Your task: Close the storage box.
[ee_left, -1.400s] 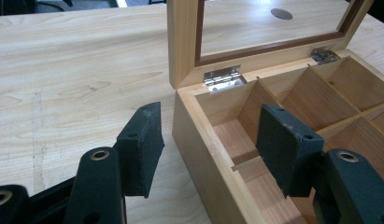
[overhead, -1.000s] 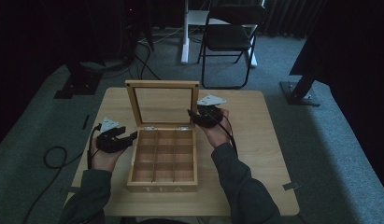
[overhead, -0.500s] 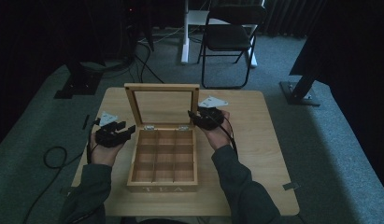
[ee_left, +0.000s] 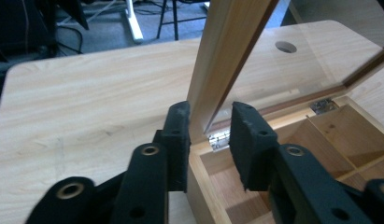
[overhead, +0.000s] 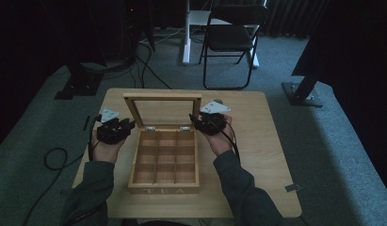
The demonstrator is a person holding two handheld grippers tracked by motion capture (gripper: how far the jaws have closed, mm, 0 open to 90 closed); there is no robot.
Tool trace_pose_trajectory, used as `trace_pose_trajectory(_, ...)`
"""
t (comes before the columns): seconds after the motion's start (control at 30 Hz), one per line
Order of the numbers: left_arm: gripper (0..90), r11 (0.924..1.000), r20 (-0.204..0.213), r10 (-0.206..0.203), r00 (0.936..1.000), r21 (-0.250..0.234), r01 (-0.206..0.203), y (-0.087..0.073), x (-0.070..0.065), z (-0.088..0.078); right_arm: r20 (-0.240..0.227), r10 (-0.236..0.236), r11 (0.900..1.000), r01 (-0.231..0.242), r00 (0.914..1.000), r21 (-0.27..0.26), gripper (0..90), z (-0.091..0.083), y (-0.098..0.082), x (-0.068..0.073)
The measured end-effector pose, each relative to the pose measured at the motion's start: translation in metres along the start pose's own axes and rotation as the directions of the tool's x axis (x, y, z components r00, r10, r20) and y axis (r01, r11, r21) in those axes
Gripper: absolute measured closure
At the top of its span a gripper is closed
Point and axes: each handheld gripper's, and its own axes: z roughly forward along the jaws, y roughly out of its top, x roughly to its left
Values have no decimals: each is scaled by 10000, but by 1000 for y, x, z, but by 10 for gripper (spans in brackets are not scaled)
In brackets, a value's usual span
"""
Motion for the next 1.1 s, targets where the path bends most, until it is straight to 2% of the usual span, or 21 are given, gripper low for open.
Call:
trace_pose_trajectory(0.23, 719, 9998, -121, 191, 9997, 55, -190, 7, -2, 1, -124, 44, 9999, -46, 9999, -147, 600, -4, -5, 2)
trace_pose_trajectory(0.4, 754, 9997, -153, 242, 9996, 105, -240, 7, -4, 1, -122, 289, 9995, -290, 9995, -99, 610, -8, -9, 0)
trace_pose_trajectory(0.53, 776, 9994, -109, 316, 9994, 114, -315, 7, -5, 1, -142, 193, 9997, -194, 9997, -130, 631, -13, -11, 0)
trace_pose_trajectory(0.67, 775, 9993, -74, 367, 9993, 121, -366, 7, -6, 0, -157, 147, 9997, -151, 9998, -209, 688, -20, -12, 1)
trace_pose_trajectory(1.1, 775, 9993, 39, 378, 9993, 27, -378, 1, -7, -5, -239, 1, 9999, -4, 9997, -110, 745, -31, -13, 3)
